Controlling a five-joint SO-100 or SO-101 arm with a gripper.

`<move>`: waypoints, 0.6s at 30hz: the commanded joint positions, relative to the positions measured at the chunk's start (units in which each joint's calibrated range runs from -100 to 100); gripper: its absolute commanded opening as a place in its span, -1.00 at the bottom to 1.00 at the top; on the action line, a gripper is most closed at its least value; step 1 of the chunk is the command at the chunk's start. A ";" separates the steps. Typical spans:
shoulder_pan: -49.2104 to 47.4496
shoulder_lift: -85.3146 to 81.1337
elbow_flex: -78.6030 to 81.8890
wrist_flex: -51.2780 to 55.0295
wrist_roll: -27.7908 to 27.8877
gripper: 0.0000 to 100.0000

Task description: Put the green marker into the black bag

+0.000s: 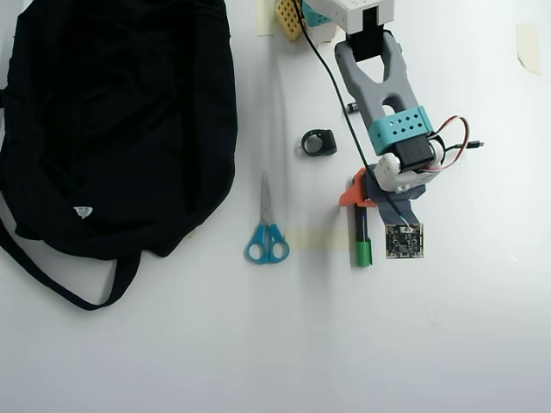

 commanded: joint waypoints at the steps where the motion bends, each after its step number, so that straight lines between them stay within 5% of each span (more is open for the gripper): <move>1: 0.30 -0.23 -1.27 -0.82 -0.04 -0.52; 12: 0.30 -0.23 -1.18 -0.65 -0.09 -0.59; 18: 0.30 -0.23 -0.91 -0.48 -0.09 -0.81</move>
